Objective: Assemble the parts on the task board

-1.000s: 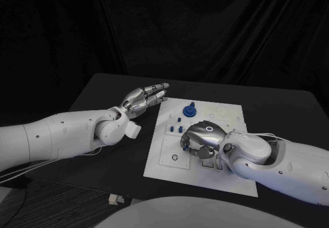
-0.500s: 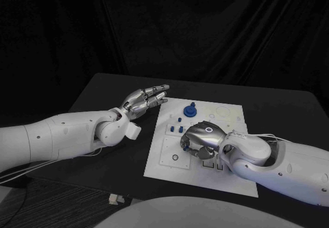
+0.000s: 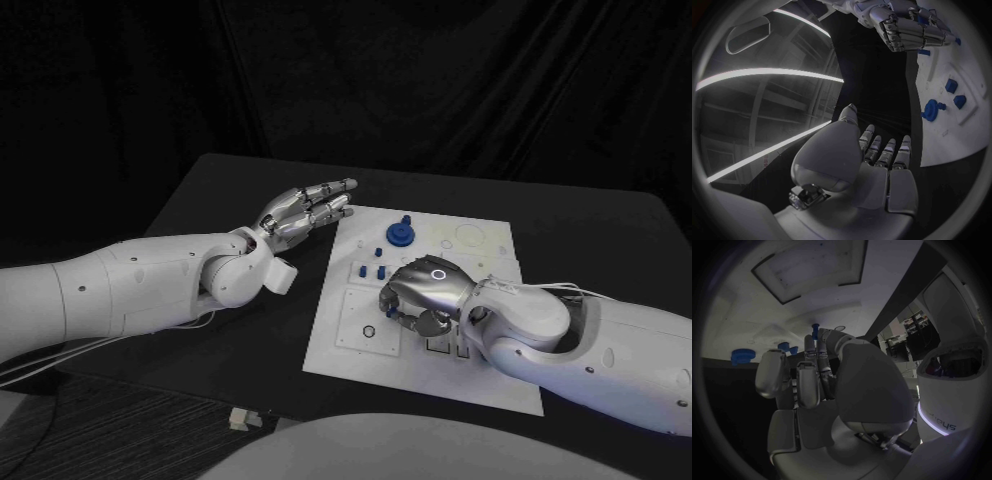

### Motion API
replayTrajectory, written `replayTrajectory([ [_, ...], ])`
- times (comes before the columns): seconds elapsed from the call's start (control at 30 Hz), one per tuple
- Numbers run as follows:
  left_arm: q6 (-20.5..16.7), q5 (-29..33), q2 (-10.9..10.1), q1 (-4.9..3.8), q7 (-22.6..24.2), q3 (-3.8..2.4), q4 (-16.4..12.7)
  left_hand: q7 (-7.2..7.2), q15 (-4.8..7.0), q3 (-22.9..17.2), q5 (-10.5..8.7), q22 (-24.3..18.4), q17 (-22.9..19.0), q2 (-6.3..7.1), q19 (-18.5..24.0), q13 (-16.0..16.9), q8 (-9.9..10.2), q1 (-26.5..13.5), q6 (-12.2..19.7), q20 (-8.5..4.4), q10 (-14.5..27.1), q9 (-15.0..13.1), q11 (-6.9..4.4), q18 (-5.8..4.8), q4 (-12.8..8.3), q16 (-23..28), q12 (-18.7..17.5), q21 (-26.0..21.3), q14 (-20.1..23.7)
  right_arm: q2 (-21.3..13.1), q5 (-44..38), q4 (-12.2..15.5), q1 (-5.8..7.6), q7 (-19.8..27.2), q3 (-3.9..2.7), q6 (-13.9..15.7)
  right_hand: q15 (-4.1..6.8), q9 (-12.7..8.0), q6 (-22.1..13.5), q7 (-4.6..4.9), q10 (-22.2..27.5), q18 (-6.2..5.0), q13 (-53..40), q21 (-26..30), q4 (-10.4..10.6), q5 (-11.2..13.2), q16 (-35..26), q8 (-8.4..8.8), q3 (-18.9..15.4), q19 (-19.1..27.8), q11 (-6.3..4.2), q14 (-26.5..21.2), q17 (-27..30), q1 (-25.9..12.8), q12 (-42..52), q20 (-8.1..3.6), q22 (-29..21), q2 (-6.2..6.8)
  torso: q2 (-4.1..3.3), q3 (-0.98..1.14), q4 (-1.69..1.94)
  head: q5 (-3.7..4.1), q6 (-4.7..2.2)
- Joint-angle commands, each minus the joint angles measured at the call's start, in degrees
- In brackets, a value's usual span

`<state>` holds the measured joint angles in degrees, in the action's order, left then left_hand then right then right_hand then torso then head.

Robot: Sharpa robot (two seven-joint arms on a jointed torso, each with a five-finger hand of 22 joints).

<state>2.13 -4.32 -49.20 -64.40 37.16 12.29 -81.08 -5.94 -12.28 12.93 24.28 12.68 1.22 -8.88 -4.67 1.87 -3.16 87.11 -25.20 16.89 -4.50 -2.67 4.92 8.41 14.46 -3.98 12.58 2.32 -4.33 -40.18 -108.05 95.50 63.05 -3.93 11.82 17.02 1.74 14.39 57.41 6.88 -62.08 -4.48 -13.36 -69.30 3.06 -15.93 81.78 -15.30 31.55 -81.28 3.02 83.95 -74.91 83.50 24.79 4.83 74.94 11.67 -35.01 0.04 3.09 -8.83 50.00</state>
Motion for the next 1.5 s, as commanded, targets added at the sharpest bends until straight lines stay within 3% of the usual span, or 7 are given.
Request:
replayTrajectory([
  [0.03, 0.68, 0.04, 0.04, 0.08, 0.55, -0.06, -0.10, -0.14, -0.24, -0.15, 0.36, -0.10, 0.07, -0.15, -0.43, 0.07, -0.35, 0.57, -0.44, 0.03, -0.02, -0.09, -0.07, -0.75, -0.34, -0.31, 0.11, 0.12, -0.19, 0.12, -1.67, 0.13, -0.16, -0.99, -0.01, -0.59, -0.50, 0.09, 0.23, 0.17, -0.38, -0.14, -0.09, 0.50, -0.37, -0.20, -0.42, 0.28, 0.05, 0.49, 0.01, 1.94, -0.96, 0.62, 0.14, -0.05, 8.99, 0.02, 0.02, 0.00, -0.01, -0.06, 0.00],
  [0.43, 0.83, 0.04, 0.04, 0.11, 0.45, -0.06, -0.06, -0.18, -0.26, -0.16, 0.36, -0.12, 0.08, -0.18, -0.43, 0.08, -0.39, 0.58, -0.68, 0.03, -0.02, -0.12, -0.06, -0.77, -0.34, -0.33, 0.12, 0.12, -0.21, 0.11, -2.97, 0.68, -0.16, -1.67, -0.01, -1.00, -0.53, 0.08, 0.20, 0.20, -0.35, -0.20, -0.09, 0.78, -0.48, -0.23, -0.60, 0.37, 0.05, 0.64, 0.05, 1.84, -0.69, 0.69, 0.12, -0.04, 8.91, 0.04, 0.00, 0.01, 0.03, -0.05, 0.00],
  [0.73, 0.90, 0.04, 0.17, 0.13, 0.38, -0.06, 0.01, -0.23, -0.27, -0.17, 0.37, -0.16, 0.07, -0.22, -0.42, 0.07, -0.43, 0.61, -0.86, 0.02, -0.01, -0.14, -0.05, -0.80, -0.35, -0.31, 0.10, 0.11, -0.18, -0.44, -3.23, 1.69, -0.09, -2.12, -0.02, -0.58, -0.55, 0.07, 0.16, 0.23, -0.32, -0.23, -0.09, 0.96, -0.55, -0.27, -0.77, 0.45, 0.05, 0.75, 0.08, 1.73, -0.42, 0.73, 0.09, -0.03, 8.86, 0.03, 0.04, -0.02, -0.02, -0.47, 0.00],
  [1.03, 0.93, 0.04, 0.22, 0.14, 0.31, -0.06, 0.03, -0.26, -0.29, -0.18, 0.38, -0.20, 0.07, -0.26, -0.42, 0.07, -0.46, 0.64, -0.95, 0.02, -0.01, -0.15, -0.05, -0.83, -0.36, -0.32, 0.10, 0.10, -0.20, -0.21, -3.91, 1.55, 0.04, -2.38, -0.03, -2.52, -0.59, 0.05, 0.14, 0.28, -0.33, -0.27, -0.13, 1.14, -0.81, -0.34, -0.93, 0.62, 0.13, 0.89, 0.13, 1.59, -0.20, 0.94, 0.08, 0.00, 8.82, -0.05, 0.07, -0.03, 0.00, -0.86, 0.00],
  [1.5, 1.17, 0.04, 0.54, 0.17, 0.17, -0.06, 0.23, -0.32, -0.29, -0.20, 0.39, -0.23, 0.07, -0.29, -0.41, 0.07, -0.50, 0.69, -1.08, 0.02, 0.01, -0.17, -0.05, -0.86, -0.39, -0.32, 0.06, 0.10, -0.19, 0.57, -4.02, 0.17, 0.02, -2.01, -0.03, -3.15, -0.62, 0.04, 0.11, 0.33, -0.37, -0.27, -0.15, 1.18, -0.83, -0.25, -1.02, 0.71, 0.08, 0.95, 0.16, 1.52, -0.07, 0.88, 0.10, 0.03, 8.81, -0.05, -0.03, 0.01, 0.02, -0.50, 0.00],
])
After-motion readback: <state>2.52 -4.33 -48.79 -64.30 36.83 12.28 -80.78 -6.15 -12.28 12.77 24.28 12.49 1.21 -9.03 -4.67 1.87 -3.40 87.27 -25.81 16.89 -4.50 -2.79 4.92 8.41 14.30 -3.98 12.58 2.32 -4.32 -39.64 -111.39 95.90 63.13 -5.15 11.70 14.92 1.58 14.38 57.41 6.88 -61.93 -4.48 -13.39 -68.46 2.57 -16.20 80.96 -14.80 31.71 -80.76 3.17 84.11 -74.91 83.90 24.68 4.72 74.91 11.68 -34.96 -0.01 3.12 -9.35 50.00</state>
